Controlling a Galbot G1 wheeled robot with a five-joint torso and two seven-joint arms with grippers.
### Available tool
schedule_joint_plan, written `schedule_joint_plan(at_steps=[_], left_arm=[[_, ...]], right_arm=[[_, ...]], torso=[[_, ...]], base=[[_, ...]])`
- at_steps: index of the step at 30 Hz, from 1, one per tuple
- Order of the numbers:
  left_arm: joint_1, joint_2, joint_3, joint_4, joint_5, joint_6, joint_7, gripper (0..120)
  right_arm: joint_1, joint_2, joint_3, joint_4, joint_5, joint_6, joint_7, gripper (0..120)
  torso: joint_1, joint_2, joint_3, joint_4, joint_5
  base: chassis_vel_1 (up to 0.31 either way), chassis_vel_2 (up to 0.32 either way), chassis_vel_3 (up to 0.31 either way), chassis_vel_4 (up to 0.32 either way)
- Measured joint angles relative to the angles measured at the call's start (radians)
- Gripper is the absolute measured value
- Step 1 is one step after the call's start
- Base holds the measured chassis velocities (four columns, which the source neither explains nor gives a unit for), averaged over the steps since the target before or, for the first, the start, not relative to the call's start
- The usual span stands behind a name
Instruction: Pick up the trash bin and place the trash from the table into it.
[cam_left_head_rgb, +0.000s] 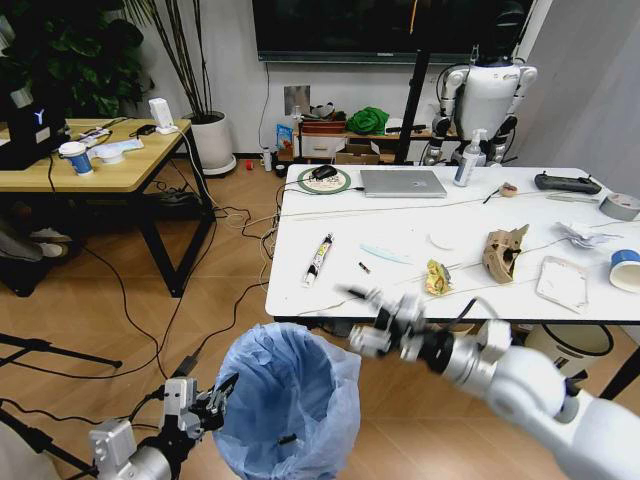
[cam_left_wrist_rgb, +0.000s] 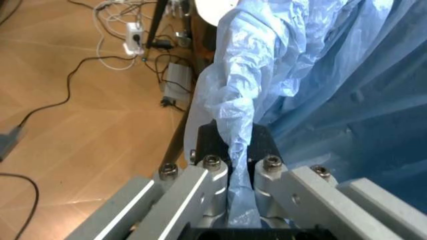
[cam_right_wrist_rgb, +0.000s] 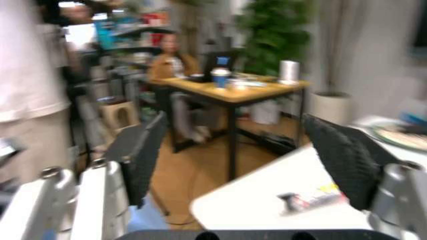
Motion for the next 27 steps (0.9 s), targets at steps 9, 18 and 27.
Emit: schedule_joint_plan(at_steps=[9, 18, 27], left_arm=[[-0.104, 0.176, 0.028, 0.046, -0.098, 0.021, -0.015, 0], [-0.196, 0.244, 0.062, 0.096, -0.136, 0.033, 0.019, 0], [-0.193, 0.226, 0.053, 0.082, -0.134, 0.035, 0.025, 0]], right_arm=[[0.021, 0.038, 0.045, -0.090, -0.005, -0.032, 0.178, 100], [0.115, 0.096, -0.059, -0.186, -0.035, -0.119, 0.284, 100], [0.332, 0.210, -0.227, -0.287, -0.064, -0.330, 0.413, 100]], torso=[[0.000, 0.000, 0.000, 0.0002, 0.0001], [0.000, 0.000, 0.000, 0.0001, -0.0003], [0.000, 0.000, 0.000, 0.0008, -0.0002]], base=[[0.000, 0.000, 0.000, 0.000], [0.000, 0.000, 0.000, 0.000], [0.000, 0.000, 0.000, 0.000]])
